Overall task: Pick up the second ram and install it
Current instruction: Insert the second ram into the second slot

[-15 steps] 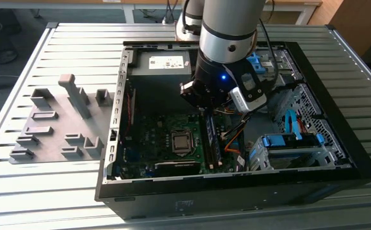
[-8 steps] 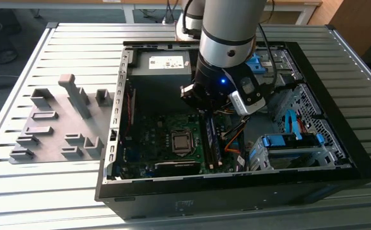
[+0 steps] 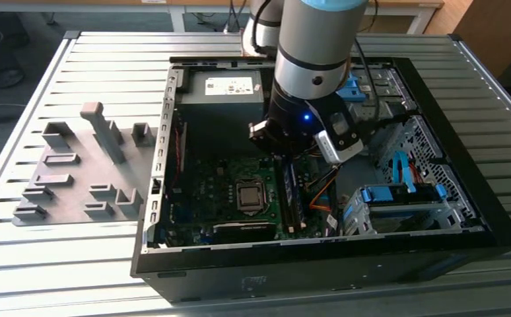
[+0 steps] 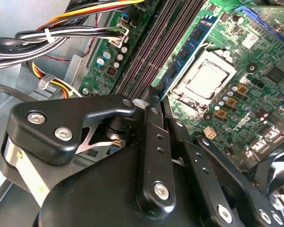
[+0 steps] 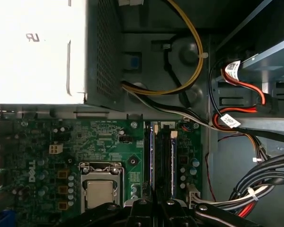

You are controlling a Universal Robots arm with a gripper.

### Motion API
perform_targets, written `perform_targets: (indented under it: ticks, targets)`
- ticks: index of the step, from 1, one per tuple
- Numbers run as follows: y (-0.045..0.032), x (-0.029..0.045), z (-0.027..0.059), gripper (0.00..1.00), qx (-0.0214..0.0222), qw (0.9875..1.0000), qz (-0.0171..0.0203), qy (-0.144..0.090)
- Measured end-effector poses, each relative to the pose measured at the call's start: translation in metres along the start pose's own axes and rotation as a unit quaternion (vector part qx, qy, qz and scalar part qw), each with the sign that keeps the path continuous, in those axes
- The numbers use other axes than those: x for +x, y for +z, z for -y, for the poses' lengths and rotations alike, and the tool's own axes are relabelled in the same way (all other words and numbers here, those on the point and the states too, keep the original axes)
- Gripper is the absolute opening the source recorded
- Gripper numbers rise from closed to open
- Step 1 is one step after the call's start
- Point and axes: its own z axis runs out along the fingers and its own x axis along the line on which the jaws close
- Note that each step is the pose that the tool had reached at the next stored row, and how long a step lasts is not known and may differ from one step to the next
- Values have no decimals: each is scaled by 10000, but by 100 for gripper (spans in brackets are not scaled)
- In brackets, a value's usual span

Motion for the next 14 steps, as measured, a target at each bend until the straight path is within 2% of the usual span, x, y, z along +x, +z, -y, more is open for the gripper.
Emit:
perform_targets:
  ticks: [9, 14]
  targets:
    - [63, -13, 17, 14, -1, 10000, -8, 19]
    - [66, -14, 18, 14, 1, 10000, -8, 19]
